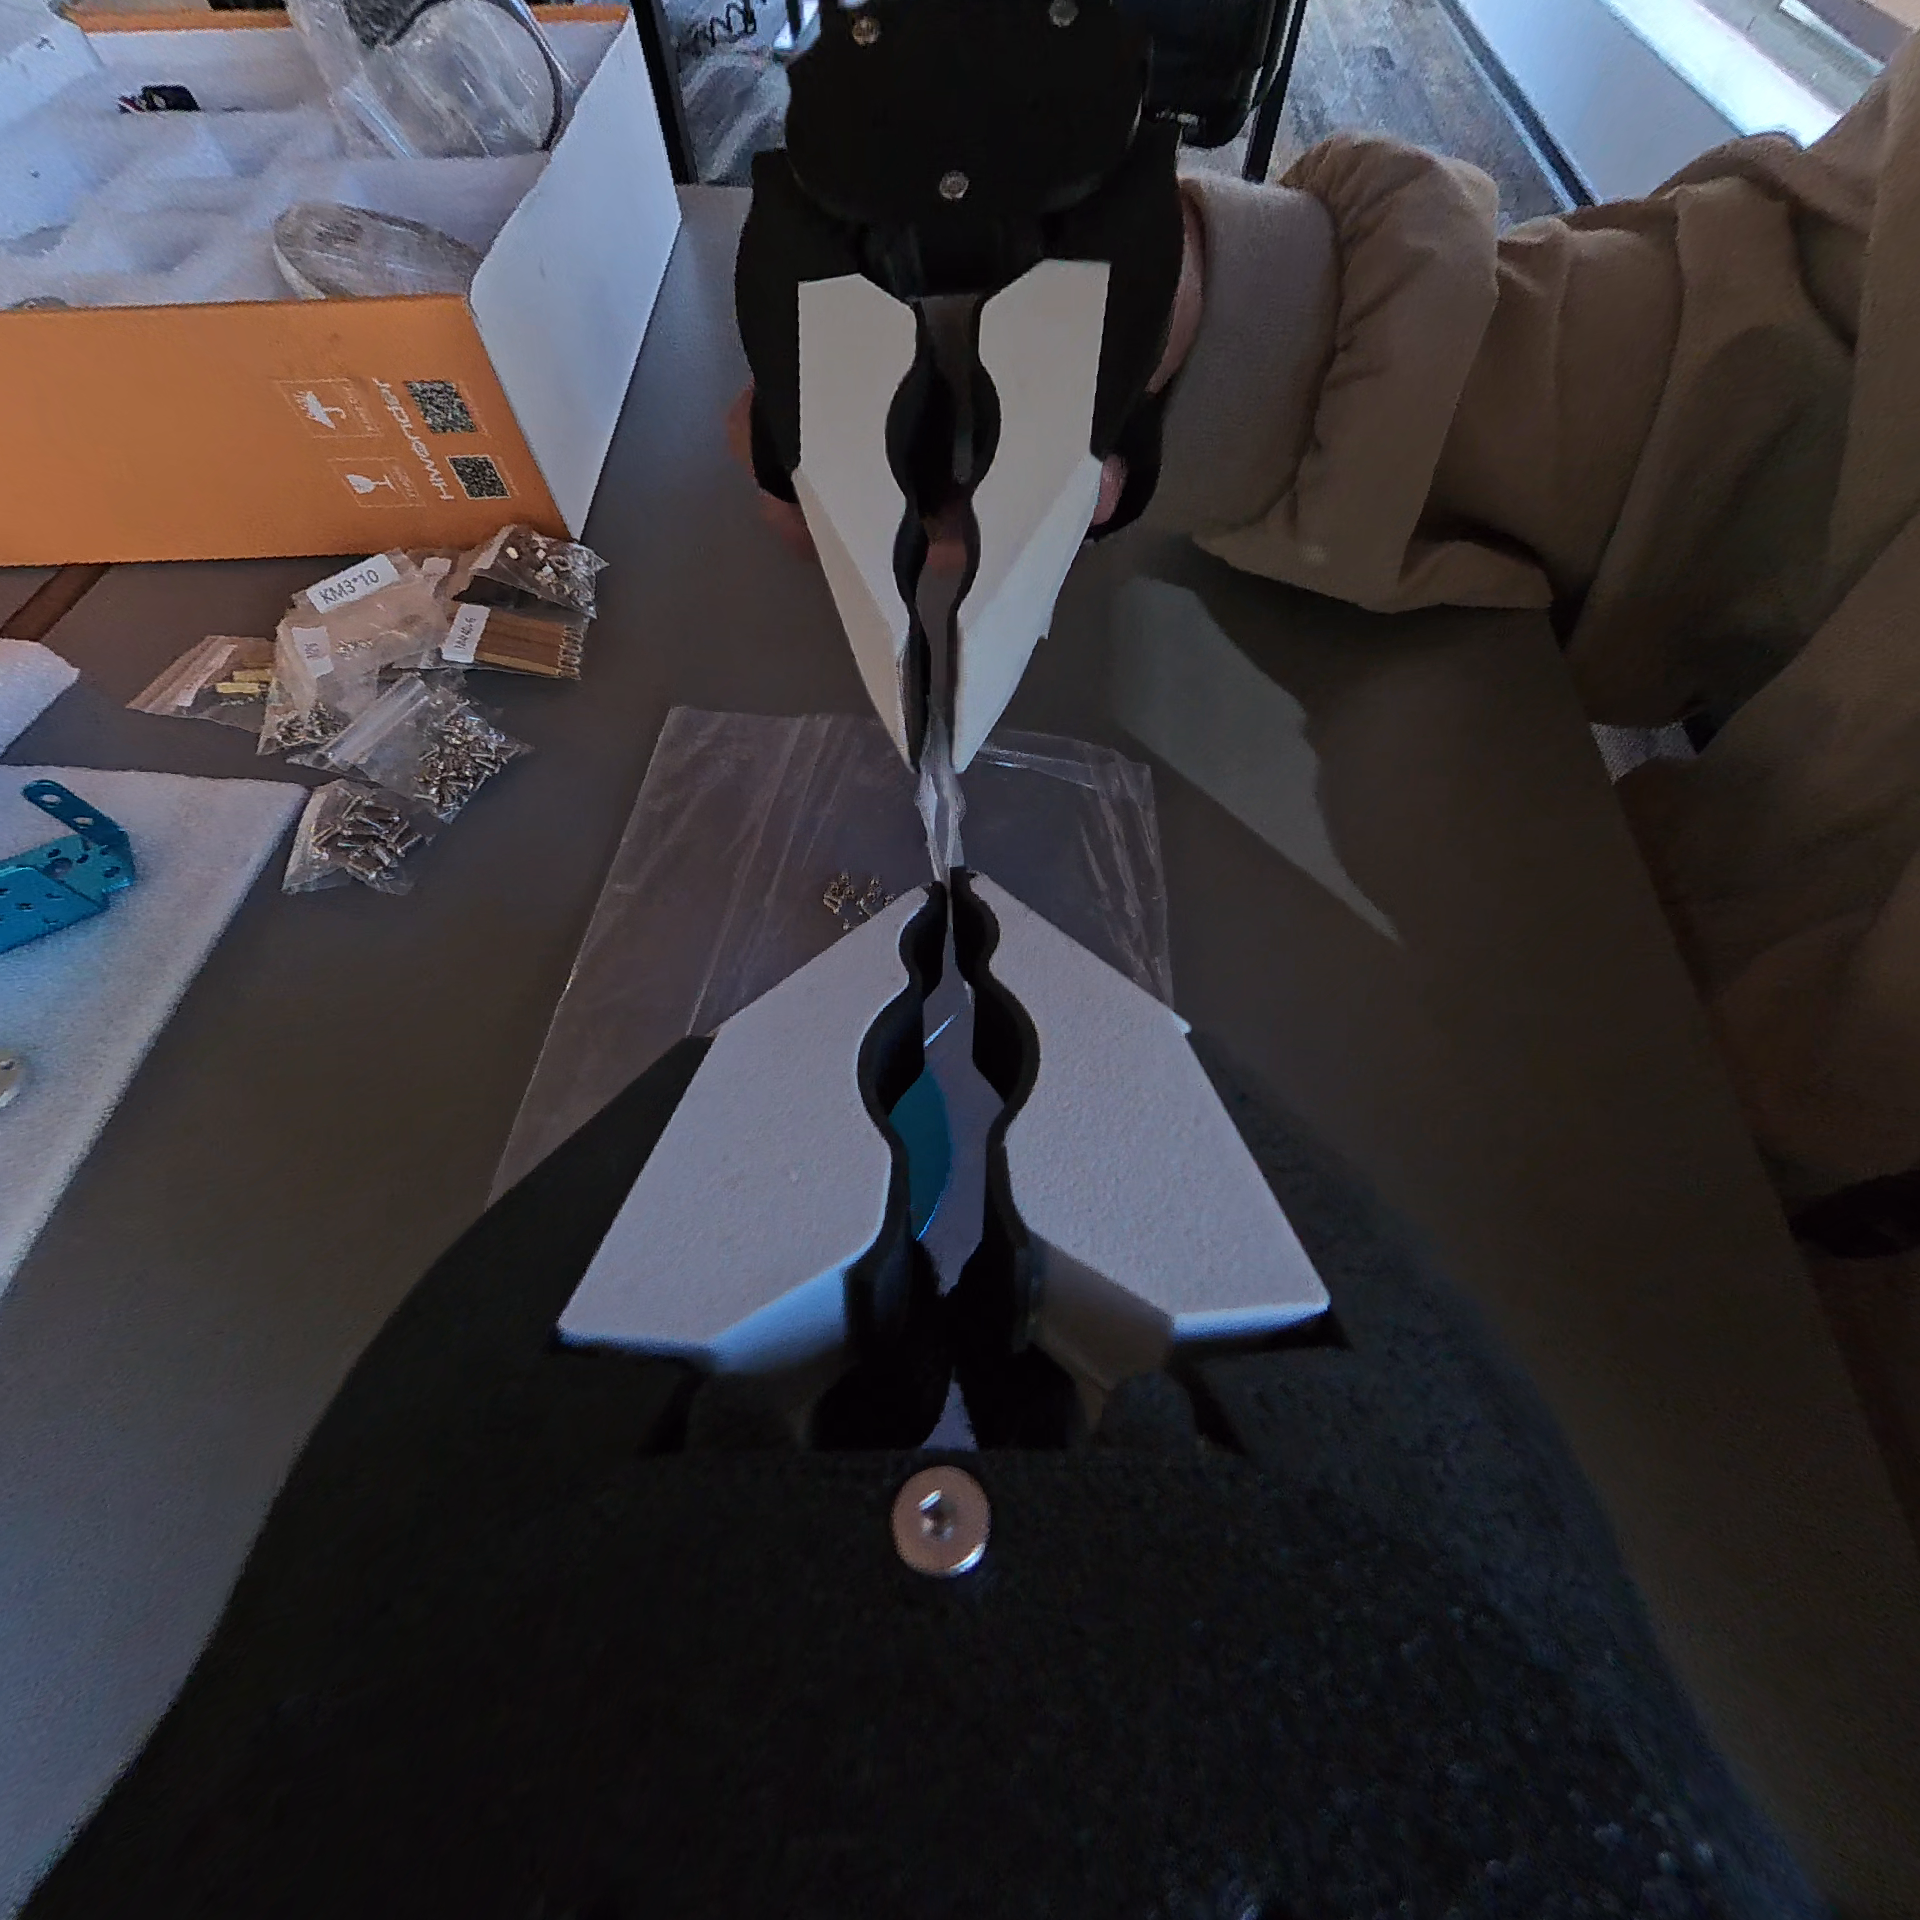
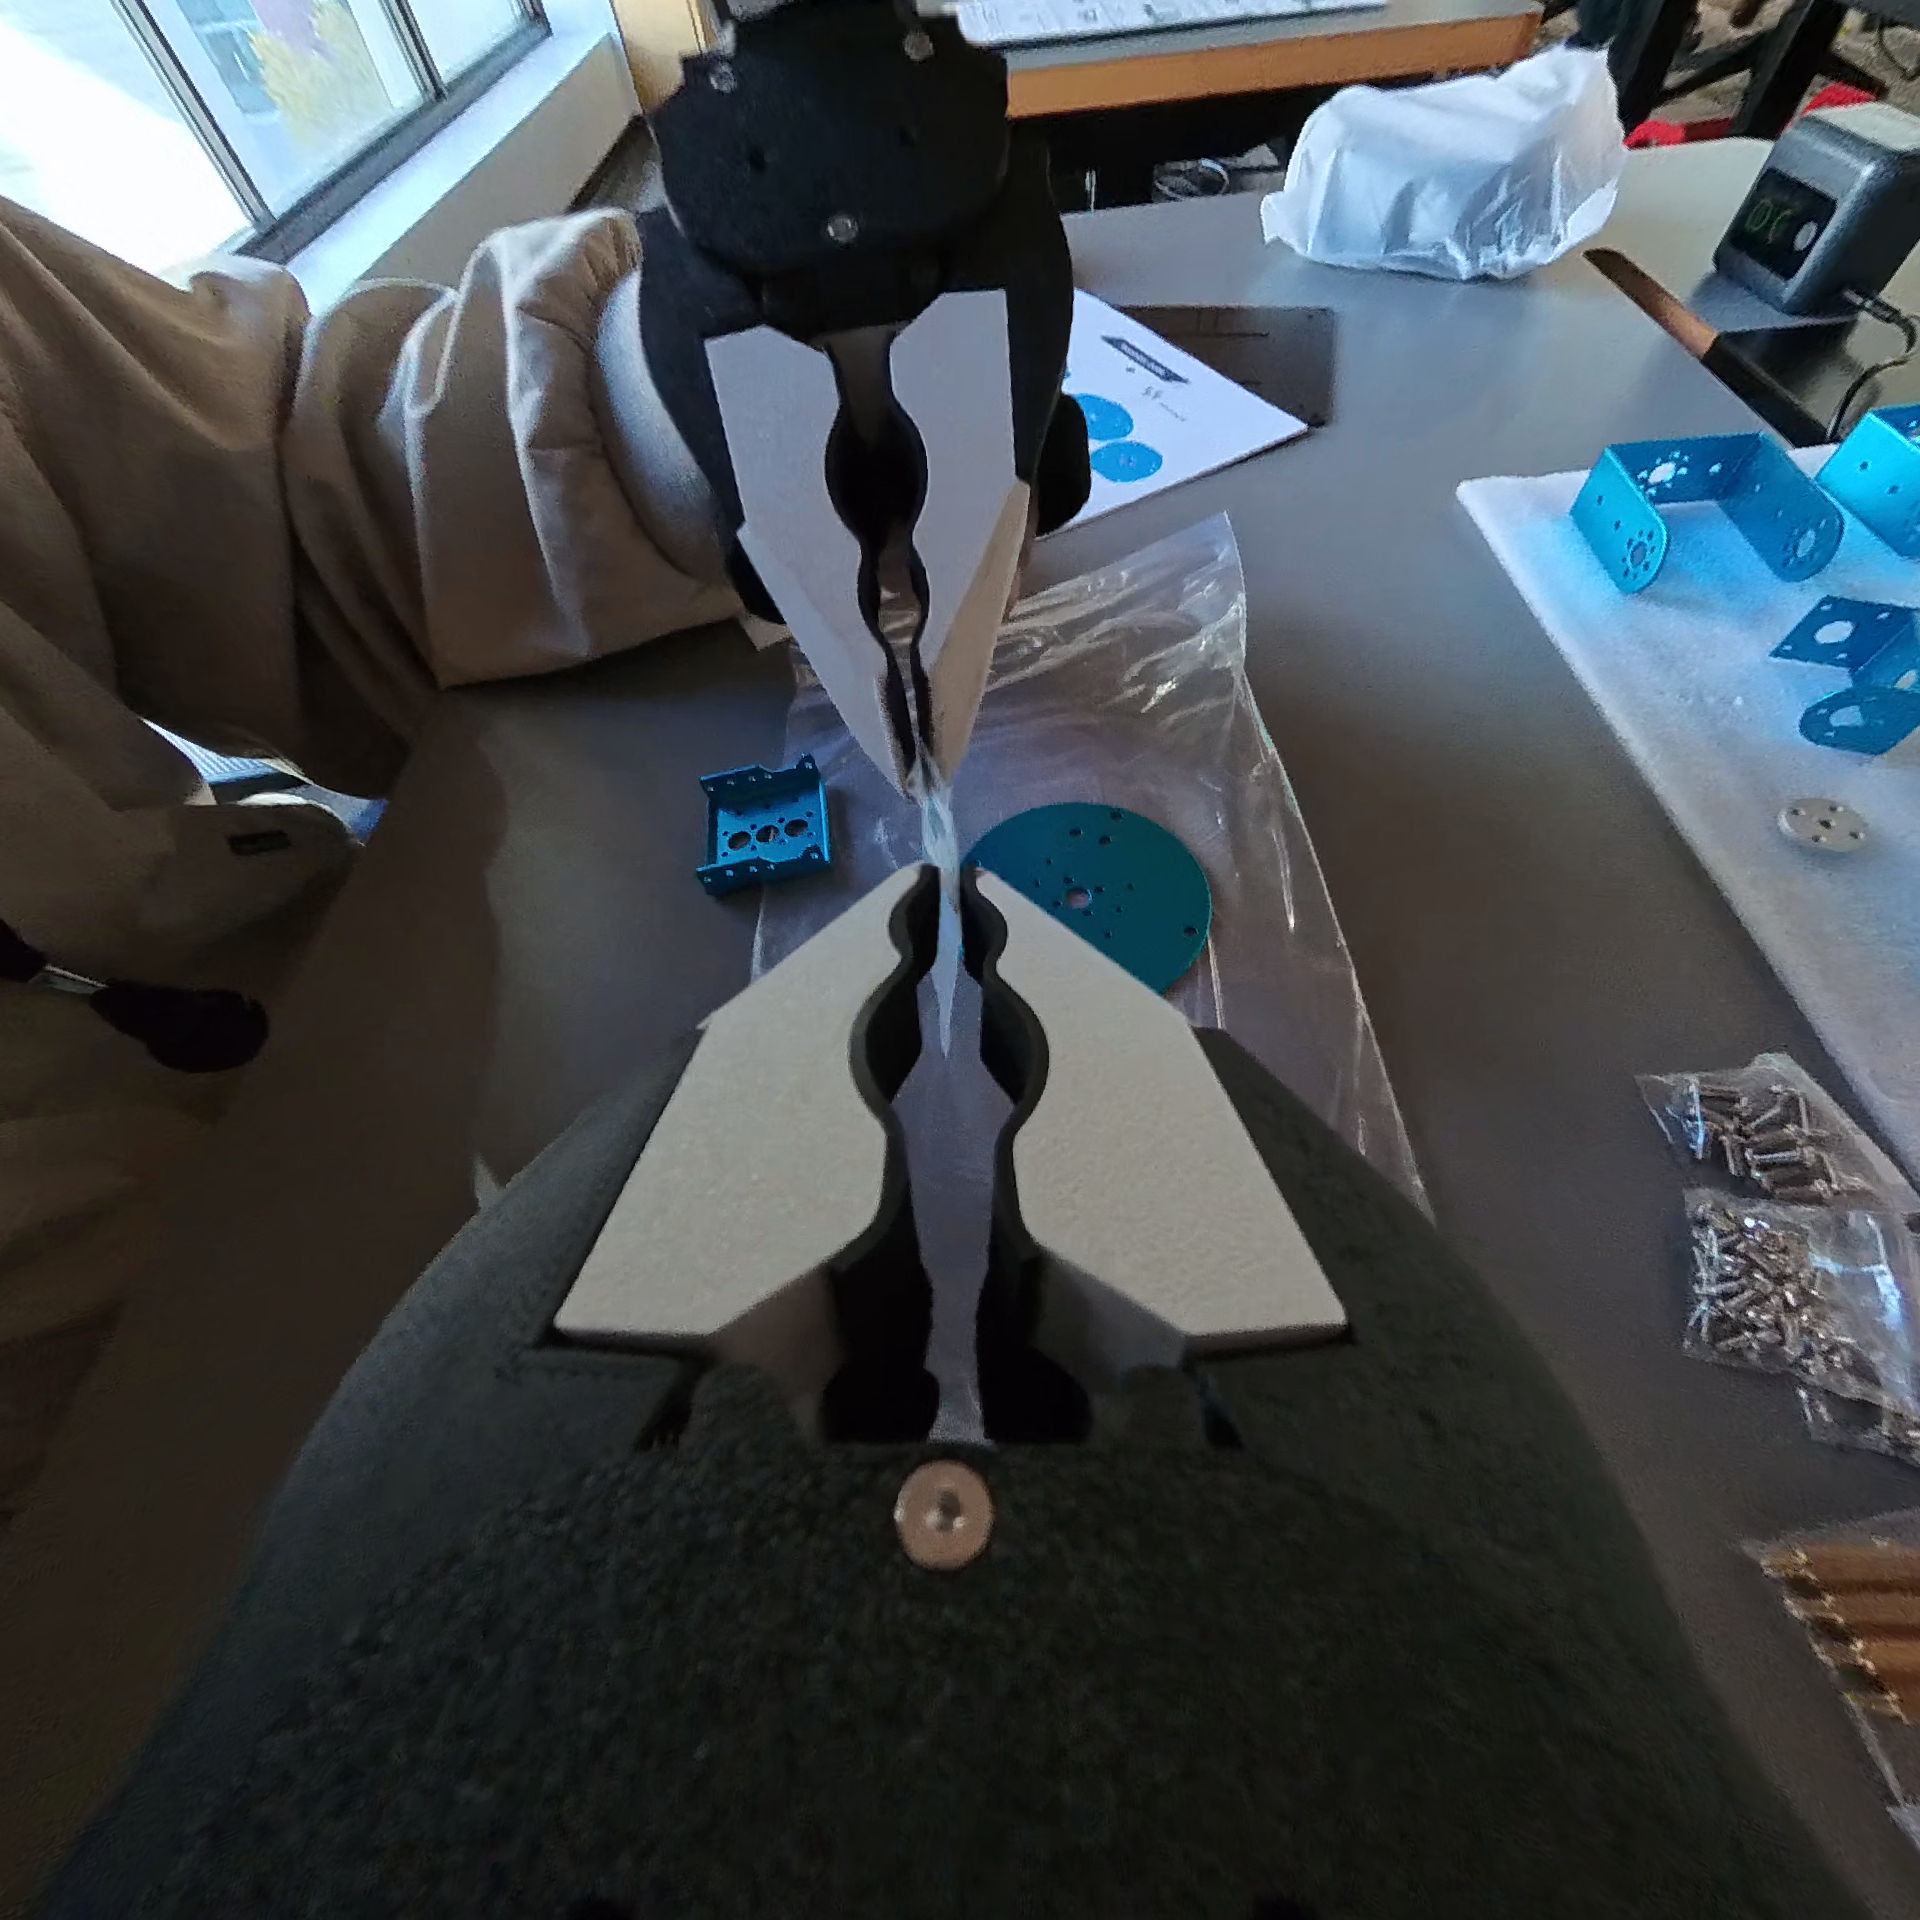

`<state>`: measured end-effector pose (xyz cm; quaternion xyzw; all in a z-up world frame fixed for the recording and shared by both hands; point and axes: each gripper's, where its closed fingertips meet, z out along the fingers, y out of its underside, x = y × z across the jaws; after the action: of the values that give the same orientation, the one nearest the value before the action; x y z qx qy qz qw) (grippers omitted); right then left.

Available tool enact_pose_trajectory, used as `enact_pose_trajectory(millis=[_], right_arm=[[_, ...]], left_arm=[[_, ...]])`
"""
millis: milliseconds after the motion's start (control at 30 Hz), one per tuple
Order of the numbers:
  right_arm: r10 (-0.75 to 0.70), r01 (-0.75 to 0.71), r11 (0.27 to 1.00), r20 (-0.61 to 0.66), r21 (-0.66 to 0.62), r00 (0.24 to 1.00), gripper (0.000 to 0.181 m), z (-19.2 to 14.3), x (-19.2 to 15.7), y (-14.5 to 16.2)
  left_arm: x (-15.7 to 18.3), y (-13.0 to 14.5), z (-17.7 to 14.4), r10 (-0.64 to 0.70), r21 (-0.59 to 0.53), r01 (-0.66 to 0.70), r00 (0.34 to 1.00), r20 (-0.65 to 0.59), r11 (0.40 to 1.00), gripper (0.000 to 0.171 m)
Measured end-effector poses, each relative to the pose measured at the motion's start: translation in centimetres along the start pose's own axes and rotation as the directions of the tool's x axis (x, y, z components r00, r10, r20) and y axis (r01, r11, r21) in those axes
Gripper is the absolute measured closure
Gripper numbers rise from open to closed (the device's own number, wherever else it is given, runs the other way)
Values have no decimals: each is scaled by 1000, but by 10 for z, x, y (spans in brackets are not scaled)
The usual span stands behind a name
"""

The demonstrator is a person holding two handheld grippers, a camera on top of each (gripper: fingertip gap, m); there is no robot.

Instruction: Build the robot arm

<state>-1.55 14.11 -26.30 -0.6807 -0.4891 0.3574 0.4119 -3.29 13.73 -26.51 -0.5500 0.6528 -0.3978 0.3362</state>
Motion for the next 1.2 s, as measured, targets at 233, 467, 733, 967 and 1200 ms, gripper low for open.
enact_pose_trajectory(millis=[233, 467, 733, 967, 1200], right_arm=[[17, -22, 996, 53, 83, 998, 178, -1, -7, -13], [-5, -6, 987, 67, 159, 998, 181, -8, -10, -30], [17, -34, 973, 75, 229, 997, 181, -14, -11, -43], [23, -44, 967, 86, 252, 996, 181, -14, -14, -49], [23, -43, 969, 82, 243, 996, 181, -14, -14, -47]], left_arm=[[2, -10, -5, -32, 71, 35, 999, -41, 997, 171], [5, -28, -14, -47, 178, 59, 997, -68, 982, 171], [4, -47, -15, -42, 301, 47, 999, -23, 953, 154], [4, -49, -12, -46, 319, 48, 999, -16, 946, 167], [5, -51, -10, -38, 329, 39, 999, -7, 943, 171]])
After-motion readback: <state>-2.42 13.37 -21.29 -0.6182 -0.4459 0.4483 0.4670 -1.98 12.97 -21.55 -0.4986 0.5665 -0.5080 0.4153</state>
